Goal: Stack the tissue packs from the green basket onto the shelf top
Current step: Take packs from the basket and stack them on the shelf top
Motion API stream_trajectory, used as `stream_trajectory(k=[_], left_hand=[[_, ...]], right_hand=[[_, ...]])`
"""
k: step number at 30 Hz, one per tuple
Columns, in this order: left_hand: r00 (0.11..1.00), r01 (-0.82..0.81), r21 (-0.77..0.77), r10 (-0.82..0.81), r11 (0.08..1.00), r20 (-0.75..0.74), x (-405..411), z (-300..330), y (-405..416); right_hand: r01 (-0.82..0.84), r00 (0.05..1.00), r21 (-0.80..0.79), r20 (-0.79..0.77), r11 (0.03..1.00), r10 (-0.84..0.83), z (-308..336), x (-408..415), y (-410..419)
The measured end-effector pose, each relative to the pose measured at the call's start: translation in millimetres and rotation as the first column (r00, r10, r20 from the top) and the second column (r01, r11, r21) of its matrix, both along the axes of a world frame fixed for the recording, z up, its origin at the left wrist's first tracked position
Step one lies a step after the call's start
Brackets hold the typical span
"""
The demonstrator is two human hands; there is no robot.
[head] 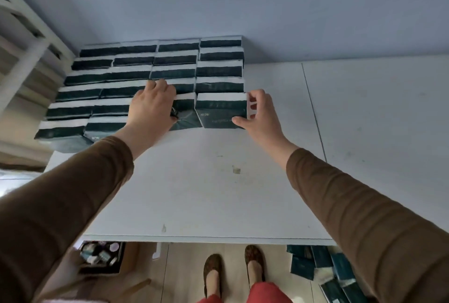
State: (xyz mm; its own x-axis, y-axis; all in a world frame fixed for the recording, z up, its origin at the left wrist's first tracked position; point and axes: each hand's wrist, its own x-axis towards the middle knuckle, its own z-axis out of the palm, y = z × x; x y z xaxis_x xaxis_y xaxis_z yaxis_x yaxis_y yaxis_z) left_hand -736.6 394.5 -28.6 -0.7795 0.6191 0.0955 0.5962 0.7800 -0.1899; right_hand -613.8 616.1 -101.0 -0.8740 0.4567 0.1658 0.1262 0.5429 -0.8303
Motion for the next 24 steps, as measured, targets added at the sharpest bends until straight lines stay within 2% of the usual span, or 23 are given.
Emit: stream_trajectory(k=[8, 14, 19, 24], left_hand=[[0.997, 0.076, 0.038, -0.077, 0.996, 0.028, -16, -2, -15], [0.988, 0.151, 0.006, -0.151, 0.989, -0.022, -3, 2, -18], [0.927, 0.373, 0.073, -0.368, 0.925, -0.081, 44, 11, 10], [0.859, 0.51, 0.133, -0.512, 0.85, -0.026, 115, 11, 62]], right_hand=[[0.187, 0.982, -0.055, -0.006, 0.981, -0.188, -11, -10, -35], [0.253, 0.966, -0.103, 0.079, 0.962, -0.246, -7, 5, -43], [0.331, 0.941, -0.006, 0.076, 0.944, -0.329, 10, 64, -38], [0.376, 0.921, 0.124, 0.056, 0.918, -0.385, 33, 154, -16]])
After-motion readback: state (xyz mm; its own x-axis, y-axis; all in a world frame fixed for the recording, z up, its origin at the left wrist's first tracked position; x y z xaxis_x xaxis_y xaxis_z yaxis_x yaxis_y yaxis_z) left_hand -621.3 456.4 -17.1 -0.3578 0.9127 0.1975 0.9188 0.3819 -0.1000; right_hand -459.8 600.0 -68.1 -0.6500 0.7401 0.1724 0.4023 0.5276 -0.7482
